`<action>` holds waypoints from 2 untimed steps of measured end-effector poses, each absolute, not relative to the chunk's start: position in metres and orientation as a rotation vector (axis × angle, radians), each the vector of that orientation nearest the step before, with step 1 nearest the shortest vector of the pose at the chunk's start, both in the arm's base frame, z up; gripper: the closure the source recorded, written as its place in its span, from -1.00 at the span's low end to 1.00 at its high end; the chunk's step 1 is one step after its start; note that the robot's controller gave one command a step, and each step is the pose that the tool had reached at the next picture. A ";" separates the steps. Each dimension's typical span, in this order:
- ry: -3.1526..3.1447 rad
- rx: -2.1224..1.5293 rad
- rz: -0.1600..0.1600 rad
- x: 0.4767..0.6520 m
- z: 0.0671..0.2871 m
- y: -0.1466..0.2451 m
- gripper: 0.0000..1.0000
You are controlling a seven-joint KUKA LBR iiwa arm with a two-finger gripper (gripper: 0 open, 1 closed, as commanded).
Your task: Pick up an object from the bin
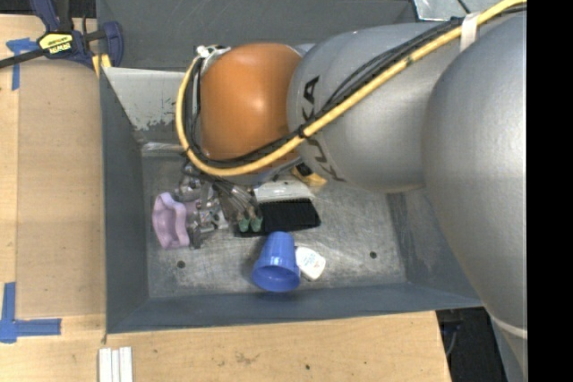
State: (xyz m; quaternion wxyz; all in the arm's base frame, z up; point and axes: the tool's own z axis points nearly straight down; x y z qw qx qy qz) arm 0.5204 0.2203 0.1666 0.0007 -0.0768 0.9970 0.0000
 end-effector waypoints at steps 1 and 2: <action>3.126 -0.244 0.002 0.523 0.191 0.220 1.00; 3.107 -0.470 0.000 0.529 0.224 0.214 1.00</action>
Offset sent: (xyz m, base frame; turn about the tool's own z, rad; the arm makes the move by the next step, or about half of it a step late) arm 0.0202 -0.0164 0.1112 -0.4293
